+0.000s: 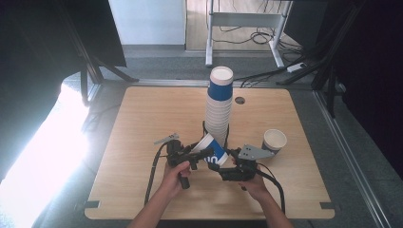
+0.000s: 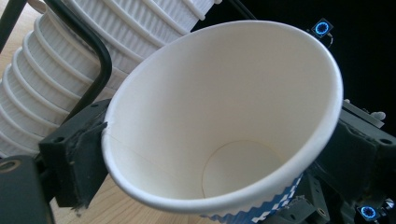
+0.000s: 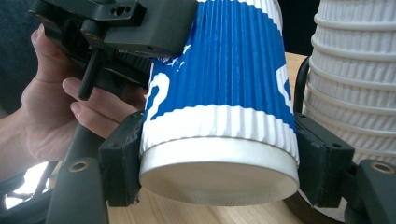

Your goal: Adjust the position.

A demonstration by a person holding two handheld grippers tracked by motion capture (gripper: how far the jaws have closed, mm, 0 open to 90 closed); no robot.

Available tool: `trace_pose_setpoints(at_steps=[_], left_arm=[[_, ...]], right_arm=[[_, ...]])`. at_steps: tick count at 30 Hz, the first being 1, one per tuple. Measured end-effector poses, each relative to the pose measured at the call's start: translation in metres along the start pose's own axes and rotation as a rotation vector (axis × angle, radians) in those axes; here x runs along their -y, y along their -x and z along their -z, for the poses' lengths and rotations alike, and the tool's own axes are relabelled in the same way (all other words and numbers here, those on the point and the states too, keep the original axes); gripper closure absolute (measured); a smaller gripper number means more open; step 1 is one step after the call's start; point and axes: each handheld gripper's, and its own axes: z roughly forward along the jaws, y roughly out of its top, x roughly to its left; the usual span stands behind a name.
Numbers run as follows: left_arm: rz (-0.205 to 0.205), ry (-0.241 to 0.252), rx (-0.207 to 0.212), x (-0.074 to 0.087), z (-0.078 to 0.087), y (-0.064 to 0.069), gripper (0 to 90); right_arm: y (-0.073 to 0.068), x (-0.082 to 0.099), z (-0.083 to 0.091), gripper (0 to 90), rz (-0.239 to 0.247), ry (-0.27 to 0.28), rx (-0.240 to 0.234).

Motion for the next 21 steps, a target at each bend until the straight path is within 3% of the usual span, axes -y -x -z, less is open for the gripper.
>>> trace_pose_setpoints(at_steps=[21], left_arm=[[-0.018,0.039,0.001,0.0015,0.0027,-0.0008,11.9]], right_arm=[[0.0026,-0.0011,-0.002,27.5,-0.001,-0.028,-0.015]])
